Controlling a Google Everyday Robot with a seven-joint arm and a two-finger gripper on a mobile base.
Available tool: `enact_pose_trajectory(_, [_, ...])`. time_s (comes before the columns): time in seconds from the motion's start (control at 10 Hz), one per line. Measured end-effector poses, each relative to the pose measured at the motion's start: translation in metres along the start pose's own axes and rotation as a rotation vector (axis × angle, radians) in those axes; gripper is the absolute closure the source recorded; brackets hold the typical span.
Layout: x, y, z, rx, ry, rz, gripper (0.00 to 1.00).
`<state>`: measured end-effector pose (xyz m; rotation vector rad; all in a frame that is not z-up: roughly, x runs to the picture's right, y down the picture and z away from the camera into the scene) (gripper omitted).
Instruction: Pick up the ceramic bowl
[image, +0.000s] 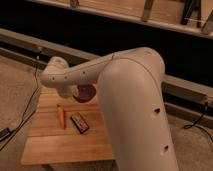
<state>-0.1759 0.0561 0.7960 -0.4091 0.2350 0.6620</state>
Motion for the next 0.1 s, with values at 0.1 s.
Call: enact_pose_trajectory(0.1, [0.0007, 0.0007, -0.0007, 0.005, 0.003, 0.0, 1.0])
